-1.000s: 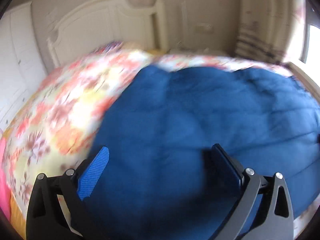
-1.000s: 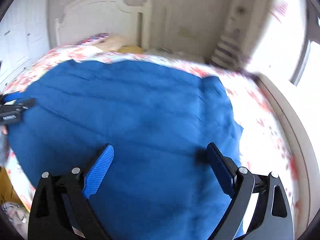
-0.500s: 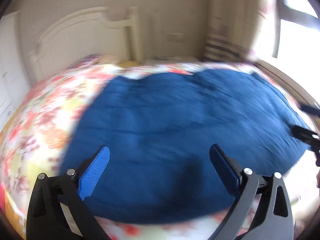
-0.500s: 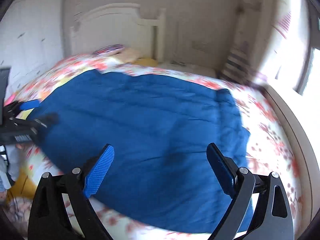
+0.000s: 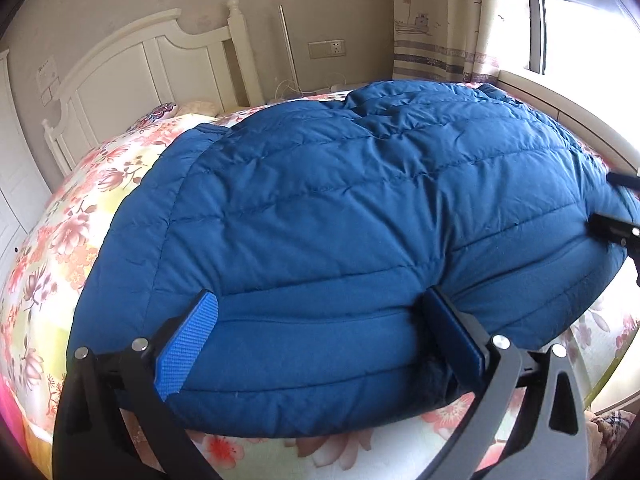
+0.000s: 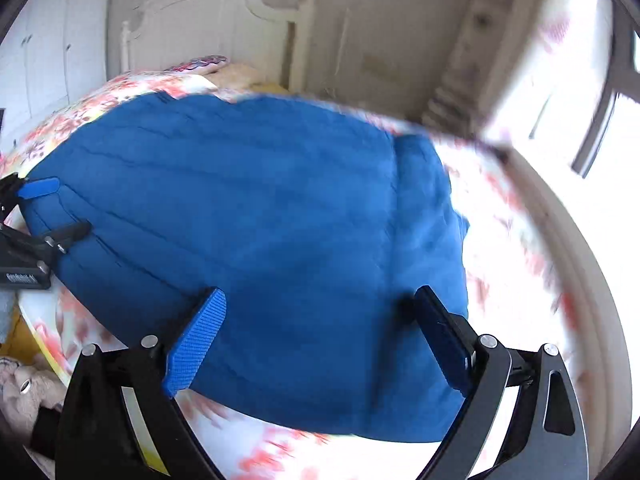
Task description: Fold large clothes
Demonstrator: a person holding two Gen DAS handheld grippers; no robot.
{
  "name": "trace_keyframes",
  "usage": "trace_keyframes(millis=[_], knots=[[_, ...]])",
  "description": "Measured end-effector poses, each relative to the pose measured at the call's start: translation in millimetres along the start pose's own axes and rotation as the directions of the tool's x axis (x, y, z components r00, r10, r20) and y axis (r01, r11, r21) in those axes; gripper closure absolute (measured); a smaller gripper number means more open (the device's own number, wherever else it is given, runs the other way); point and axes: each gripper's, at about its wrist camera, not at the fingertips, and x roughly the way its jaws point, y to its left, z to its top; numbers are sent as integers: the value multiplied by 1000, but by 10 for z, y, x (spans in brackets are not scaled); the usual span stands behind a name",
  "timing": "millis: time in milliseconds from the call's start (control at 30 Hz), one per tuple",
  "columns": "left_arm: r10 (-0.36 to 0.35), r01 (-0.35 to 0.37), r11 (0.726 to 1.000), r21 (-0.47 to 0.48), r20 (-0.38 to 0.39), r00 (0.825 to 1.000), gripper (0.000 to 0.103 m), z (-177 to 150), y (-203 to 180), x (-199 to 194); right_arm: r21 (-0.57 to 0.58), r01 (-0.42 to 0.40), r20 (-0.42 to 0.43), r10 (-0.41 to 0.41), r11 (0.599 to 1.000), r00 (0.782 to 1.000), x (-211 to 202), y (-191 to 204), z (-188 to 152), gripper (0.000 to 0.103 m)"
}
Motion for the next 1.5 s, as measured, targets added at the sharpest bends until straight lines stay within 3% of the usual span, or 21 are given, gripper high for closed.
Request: trace_keyframes(millis=[67,167,233,333,433,533,600,700,833,900,1000,1100,1200,1333,1433,1500], knots=[[-2,2,1000,-1,1,1000,2,8,4,-3,29,-20,2,20,999,1000,-22,-95,-46,12],[1,-1,1000,1,1,1000,2,9,3,-5,3,54,-2,-54,999,999,-118,-20,12,12],[2,-2,1000,1,2,1000,2,-2,4,-9,-11,81,40,-80,997,996,-234,96,33,13],[2,-2,1000,1,3,1000,2,-7,4,-10,-72,32,95,-25,997,995,-299,333,41,13],[-3,3,1000,0,2,1000,2,-10,19,-15,-121,28,49,-23,992,999,-128,412,-39,13],[-12,12,1000,-4,-7,1000,2,6,55,-66,-83,1,35,2,997,999,-101,280,-53,12],[-9,9,1000,-22,3,1000,2,22,181,-173,-59,41,40,-38,997,998,-207,139,-37,12],[34,-29,990,-136,35,999,2,54,621,-305,23,62,51,-63,998,997,-318,-151,-70,12],[108,-121,963,-240,-64,992,2,-88,1180,-31,139,-30,7,29,990,1000,-236,-453,-297,12],[31,-50,957,-286,-70,997,2,-179,1329,63,180,-37,11,36,983,999,-290,-526,-336,12],[89,-104,966,-235,-75,993,2,-160,1267,19,209,5,28,-11,978,1000,-553,-590,-422,12],[91,-108,966,-237,-81,993,2,-154,1260,46,315,-101,50,89,944,995,-774,-689,-559,12],[78,-95,965,-245,-82,994,2,-151,1290,55,411,-219,39,223,885,974,-800,-703,-763,12],[90,-107,966,-234,-81,993,2,-169,1235,44,470,-234,43,242,851,969,-635,-723,-777,12],[82,-99,968,-232,-82,993,2,-172,1242,53,509,-289,38,314,811,949,-346,-647,-604,12],[77,-95,968,-232,-82,994,2,-172,1246,57,527,-271,43,293,805,955,-204,-578,-470,11]])
